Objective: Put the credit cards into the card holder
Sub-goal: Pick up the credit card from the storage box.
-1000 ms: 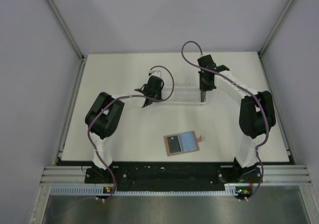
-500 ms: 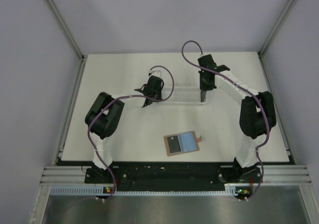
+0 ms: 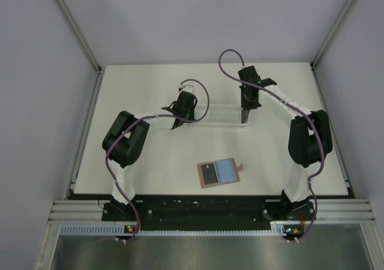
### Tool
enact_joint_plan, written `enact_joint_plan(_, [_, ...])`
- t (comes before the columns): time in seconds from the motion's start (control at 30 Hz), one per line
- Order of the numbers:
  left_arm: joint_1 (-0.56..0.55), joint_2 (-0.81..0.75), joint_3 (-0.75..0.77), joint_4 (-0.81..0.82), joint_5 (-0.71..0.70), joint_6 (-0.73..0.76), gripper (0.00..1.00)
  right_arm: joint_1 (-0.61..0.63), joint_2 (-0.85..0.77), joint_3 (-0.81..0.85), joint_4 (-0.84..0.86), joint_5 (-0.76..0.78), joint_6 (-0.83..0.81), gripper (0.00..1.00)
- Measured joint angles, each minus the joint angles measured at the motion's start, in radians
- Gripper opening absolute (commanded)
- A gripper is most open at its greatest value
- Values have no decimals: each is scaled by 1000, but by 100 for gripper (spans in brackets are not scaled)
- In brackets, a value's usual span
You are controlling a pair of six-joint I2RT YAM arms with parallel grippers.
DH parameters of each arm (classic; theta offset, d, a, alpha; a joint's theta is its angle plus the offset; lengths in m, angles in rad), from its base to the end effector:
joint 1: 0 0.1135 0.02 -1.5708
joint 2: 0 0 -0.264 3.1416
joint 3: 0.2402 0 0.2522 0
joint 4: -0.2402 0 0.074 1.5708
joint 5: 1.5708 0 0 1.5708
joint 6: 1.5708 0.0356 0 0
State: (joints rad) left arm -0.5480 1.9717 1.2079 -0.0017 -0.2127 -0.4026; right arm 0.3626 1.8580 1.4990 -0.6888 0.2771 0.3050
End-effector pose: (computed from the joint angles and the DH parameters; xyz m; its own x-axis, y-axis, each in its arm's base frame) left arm 0.3623 -0.2123 0.1551 -0.6928 -0.0258 -0.7207 0.1173 0.9820 -0.1479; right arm 0.3768 0.1325 0.2430 -0.8367 -0.0085 -0.5476 0.0397 0.9963 -0.0761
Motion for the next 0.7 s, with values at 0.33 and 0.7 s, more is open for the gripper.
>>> enact_joint_plan(0.33, [2, 0, 0, 0, 4, 0, 25, 0, 0, 0, -3, 2, -8, 2])
enact_joint_plan(0.7, [2, 0, 0, 0, 7, 0, 25, 0, 0, 0, -3, -16, -8, 0])
